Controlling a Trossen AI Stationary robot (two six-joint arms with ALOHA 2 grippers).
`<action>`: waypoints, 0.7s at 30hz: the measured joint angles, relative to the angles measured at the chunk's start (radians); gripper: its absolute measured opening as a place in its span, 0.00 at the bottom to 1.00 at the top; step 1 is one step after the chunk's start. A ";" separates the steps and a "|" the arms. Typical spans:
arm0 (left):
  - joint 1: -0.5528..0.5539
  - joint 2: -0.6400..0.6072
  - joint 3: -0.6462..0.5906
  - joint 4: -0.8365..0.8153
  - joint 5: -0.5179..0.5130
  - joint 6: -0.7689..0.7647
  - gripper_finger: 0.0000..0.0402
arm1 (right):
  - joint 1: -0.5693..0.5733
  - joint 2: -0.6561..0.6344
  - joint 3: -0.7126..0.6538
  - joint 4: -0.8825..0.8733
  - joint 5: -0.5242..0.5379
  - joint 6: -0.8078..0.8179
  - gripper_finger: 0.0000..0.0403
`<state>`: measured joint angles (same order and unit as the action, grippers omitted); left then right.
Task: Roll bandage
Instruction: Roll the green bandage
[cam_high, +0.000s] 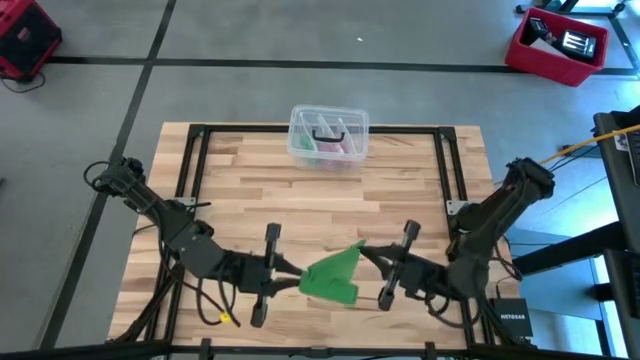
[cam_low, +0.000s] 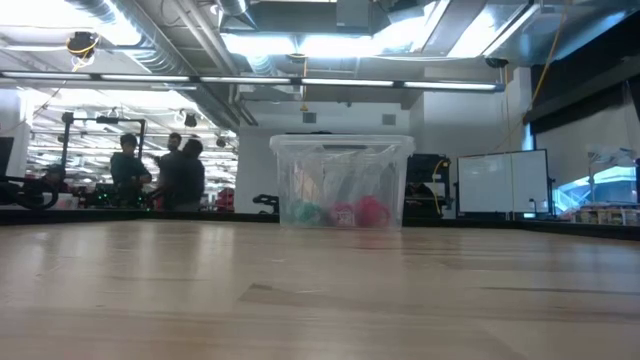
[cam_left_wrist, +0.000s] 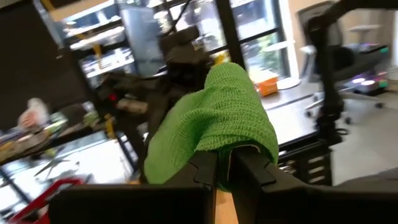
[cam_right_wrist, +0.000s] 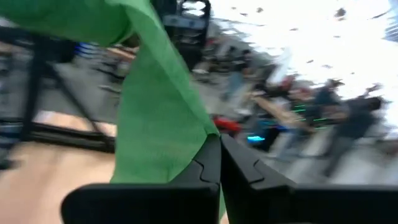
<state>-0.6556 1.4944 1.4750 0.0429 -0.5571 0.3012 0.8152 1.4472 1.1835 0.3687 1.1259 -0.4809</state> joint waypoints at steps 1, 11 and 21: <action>0.000 0.000 0.000 0.000 0.013 0.000 0.04 | -0.011 -0.011 0.000 -0.061 -0.045 0.072 0.01; 0.001 0.000 0.000 0.000 0.021 0.006 0.04 | -0.079 -0.031 0.000 -0.301 -0.276 0.349 0.01; 0.015 0.000 0.000 0.002 0.010 -0.018 0.04 | -0.054 -0.046 -0.001 -0.267 -0.101 0.344 0.26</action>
<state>-0.6407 1.4948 1.4750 0.0444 -0.5473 0.2831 0.7607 1.4015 1.1828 0.1017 1.0245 -0.1367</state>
